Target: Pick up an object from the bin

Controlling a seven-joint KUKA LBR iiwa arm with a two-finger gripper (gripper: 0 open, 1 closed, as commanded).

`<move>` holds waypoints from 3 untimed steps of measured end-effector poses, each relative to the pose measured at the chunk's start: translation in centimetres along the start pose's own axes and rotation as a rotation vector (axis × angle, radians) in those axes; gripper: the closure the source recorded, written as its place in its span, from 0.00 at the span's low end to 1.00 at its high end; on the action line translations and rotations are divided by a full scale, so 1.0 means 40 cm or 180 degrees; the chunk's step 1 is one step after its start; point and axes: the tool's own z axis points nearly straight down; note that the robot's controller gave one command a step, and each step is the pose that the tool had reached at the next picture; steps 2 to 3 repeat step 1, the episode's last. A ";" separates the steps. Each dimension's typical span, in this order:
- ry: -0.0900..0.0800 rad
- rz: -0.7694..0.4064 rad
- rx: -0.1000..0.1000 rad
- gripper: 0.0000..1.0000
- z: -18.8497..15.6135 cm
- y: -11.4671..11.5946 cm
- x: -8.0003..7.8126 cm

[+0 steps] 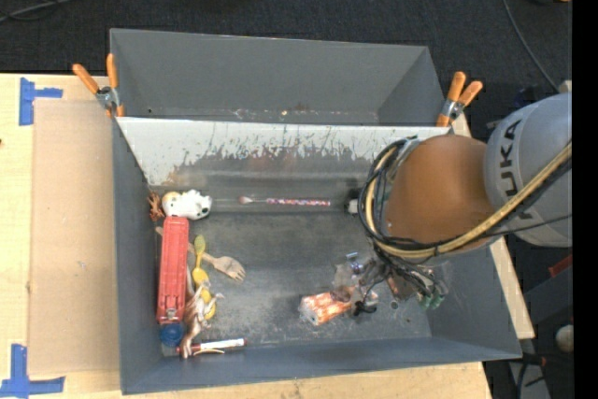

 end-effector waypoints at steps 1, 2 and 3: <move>-0.0003 -0.0155 -0.0002 1.00 -0.200 0.024 0.022; -0.0003 -0.0155 -0.0002 1.00 -0.200 0.024 0.022; -0.0003 -0.0155 -0.0002 1.00 -0.200 0.024 0.022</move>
Offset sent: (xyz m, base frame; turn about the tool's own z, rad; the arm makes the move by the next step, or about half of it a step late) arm 0.0018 0.0009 0.2535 -0.0874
